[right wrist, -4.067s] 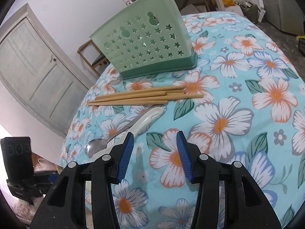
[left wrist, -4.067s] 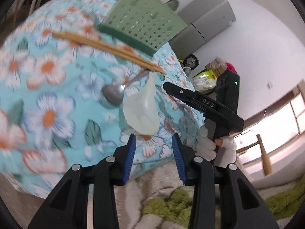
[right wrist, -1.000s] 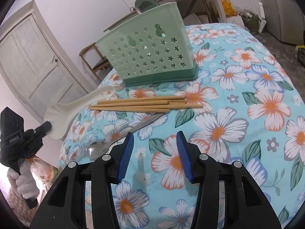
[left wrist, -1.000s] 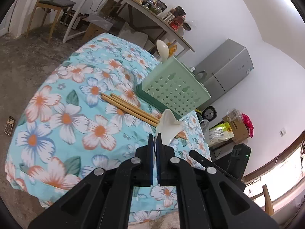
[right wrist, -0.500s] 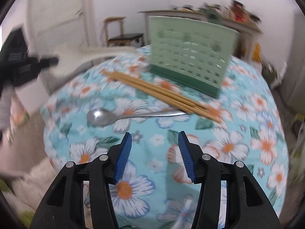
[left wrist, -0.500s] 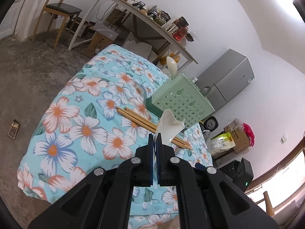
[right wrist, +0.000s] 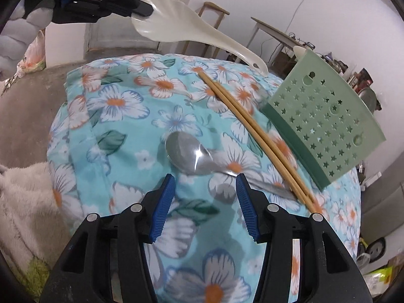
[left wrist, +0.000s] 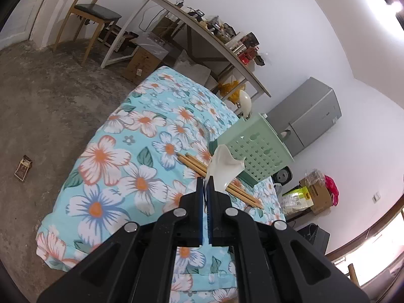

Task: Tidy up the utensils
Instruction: 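Grasp the metal spoon with the right gripper while the left gripper carries the paddle toward the holder, then lift the metal spoon with the right gripper and drop it into the green holder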

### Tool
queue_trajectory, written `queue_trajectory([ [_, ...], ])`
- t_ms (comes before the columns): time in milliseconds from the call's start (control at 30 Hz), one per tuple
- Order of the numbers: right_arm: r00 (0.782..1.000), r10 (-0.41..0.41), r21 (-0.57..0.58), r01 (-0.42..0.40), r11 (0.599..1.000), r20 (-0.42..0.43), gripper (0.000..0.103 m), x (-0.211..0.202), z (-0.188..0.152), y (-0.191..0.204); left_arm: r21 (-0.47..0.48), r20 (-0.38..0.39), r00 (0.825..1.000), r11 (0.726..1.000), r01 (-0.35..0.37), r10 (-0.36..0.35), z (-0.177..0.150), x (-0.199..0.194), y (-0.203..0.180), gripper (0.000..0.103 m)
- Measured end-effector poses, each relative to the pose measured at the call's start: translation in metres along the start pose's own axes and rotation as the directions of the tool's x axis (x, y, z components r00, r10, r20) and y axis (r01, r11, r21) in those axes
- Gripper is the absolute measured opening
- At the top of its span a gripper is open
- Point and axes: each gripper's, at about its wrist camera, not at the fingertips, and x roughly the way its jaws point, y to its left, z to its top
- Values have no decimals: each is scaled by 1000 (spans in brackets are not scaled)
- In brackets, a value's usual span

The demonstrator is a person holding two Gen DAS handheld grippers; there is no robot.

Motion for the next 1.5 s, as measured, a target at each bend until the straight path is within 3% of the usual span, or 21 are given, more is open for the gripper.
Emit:
queue_trajectory([
  [633, 991, -126, -144, 119, 982, -38, 46, 31, 38, 21, -14, 11, 1000, 1000, -12, 12, 10, 8, 13, 2],
  [733, 990, -131, -146, 123, 982, -42, 41, 34, 40, 23, -13, 13, 1000, 1000, -13, 13, 11, 8, 14, 2],
  [967, 992, -117, -163, 109, 981, -44, 11, 29, 39, 39, -6, 23, 1000, 1000, -15, 16, 13, 4, 12, 2],
  [1300, 989, -145, -116, 145, 983, 8, 6, 12, 40, 38, 21, 54, 998, 1000, -15, 14, 18, -6, 2, 2],
  [1500, 985, -159, -13, 160, 987, 67, 4, -11, 46, 20, 41, 65, 998, 999, -17, 14, 20, -10, -8, 2],
])
